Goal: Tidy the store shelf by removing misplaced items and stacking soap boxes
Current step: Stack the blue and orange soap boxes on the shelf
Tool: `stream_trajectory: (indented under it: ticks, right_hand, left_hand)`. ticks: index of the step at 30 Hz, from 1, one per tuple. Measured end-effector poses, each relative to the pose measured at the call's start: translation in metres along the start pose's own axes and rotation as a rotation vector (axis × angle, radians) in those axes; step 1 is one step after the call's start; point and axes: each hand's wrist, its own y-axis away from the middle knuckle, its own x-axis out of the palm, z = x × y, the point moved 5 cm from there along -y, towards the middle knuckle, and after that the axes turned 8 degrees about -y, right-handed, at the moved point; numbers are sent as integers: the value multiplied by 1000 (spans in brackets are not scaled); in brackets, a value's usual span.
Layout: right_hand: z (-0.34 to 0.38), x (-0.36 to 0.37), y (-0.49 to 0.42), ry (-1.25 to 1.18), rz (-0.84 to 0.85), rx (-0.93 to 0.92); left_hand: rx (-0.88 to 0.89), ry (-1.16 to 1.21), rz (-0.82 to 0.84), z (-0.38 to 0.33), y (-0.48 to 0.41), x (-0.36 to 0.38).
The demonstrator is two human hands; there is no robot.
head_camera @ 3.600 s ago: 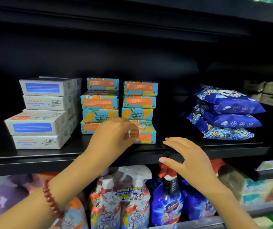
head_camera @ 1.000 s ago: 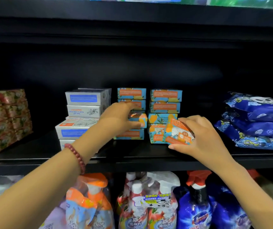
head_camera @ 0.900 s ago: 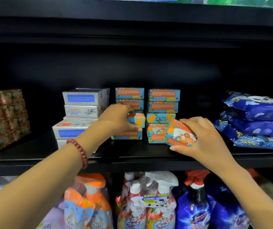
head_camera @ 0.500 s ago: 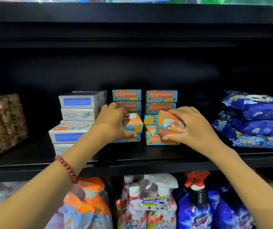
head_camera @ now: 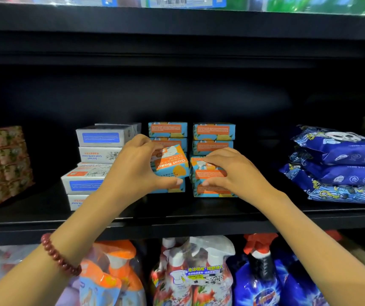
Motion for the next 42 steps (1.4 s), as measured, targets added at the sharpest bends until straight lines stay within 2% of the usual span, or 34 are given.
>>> stream_trajectory:
  ticks: [7, 13, 15, 20, 25, 27, 31, 33, 42]
  right_hand:
    - [1, 2, 10, 17, -96, 17]
    - [-6, -22, 64, -61, -432, 83]
    - [-5, -19, 87, -98, -414, 106]
    - [-11, 5, 117, -70, -239, 171]
    - [-15, 8, 120, -29, -217, 172]
    - [-14, 9, 121, -31, -228, 163]
    - [-14, 10, 122, -42, -252, 158]
    - [-14, 9, 122, -32, -261, 156]
    - [-10, 10, 123, -10, -244, 160]
  left_hand:
    - [19, 28, -12, -7, 0, -1]
    - [60, 58, 15, -27, -21, 6]
    - [84, 67, 52, -39, -32, 13]
    - [112, 17, 153, -71, -58, 37]
    - [113, 39, 190, -77, -67, 47]
    - [133, 33, 141, -74, -59, 43]
    - [199, 87, -118, -60, -33, 33]
    - [222, 93, -175, -56, -27, 36]
    - [135, 96, -99, -60, -38, 42]
